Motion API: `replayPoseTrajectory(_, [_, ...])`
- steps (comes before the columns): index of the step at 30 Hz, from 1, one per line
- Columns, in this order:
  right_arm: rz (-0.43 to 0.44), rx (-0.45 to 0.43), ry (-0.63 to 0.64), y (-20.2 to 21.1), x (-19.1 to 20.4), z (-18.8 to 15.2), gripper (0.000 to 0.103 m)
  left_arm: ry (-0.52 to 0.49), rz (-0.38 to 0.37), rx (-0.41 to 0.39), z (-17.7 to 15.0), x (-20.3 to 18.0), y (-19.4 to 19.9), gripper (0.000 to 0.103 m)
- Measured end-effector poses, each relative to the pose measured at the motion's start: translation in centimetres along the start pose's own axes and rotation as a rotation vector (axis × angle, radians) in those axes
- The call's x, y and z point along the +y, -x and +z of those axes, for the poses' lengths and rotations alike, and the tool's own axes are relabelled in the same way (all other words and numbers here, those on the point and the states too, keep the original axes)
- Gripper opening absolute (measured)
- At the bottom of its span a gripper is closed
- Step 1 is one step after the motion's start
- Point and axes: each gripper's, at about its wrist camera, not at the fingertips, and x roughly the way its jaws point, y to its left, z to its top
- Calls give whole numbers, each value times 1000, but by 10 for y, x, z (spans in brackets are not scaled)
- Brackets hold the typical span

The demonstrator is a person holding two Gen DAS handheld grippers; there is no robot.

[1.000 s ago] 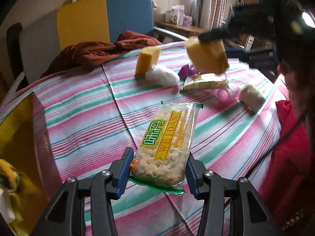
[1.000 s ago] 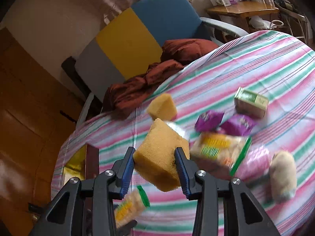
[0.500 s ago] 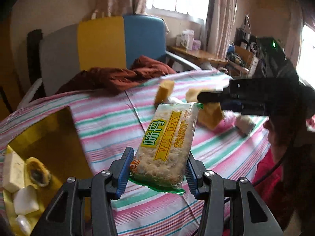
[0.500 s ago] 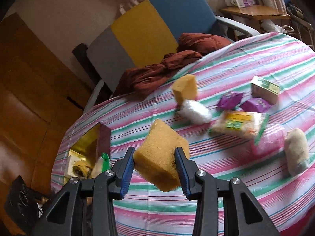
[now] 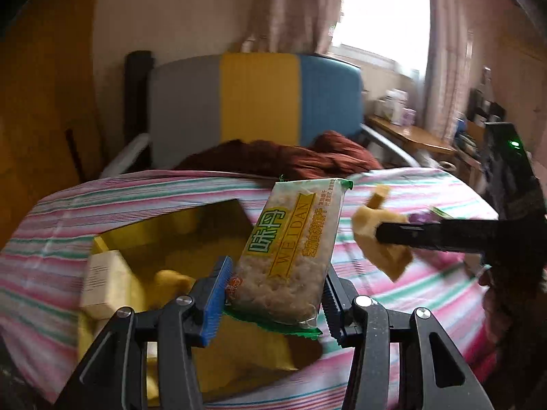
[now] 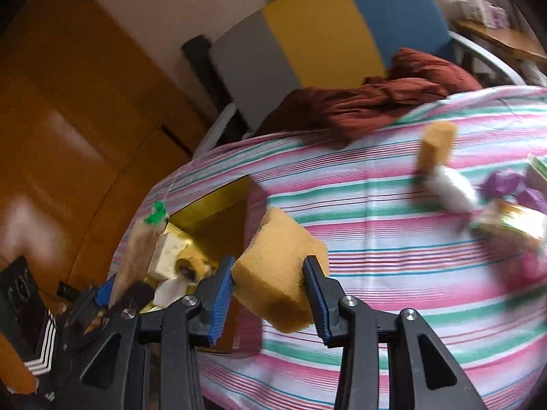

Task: Organize objects
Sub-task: 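Carry the cracker pack and sponge to the tray and release both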

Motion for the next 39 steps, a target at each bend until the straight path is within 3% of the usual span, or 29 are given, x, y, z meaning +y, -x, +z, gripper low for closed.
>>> replayPoseTrajectory(7, [40,62,102,-33,51,-2,41,76,107,-7,-8,53,7,50])
replayPoseTrajectory(22, [24,107,179,-78,105,11,41,214,201,59,-28,126,-15,50])
replayPoseTrajectory(26, [27,83,190,-87,121,26,42,215,221,74,-26,141,-29,51])
replayPoseTrajectory(31, [30,26,179,-102,144,45,52,233,220,91,-32,150,-34,61])
replayPoseTrajectory(39, [38,66,189,-106,146,23,52,257,239,98,-47,154,-20,64])
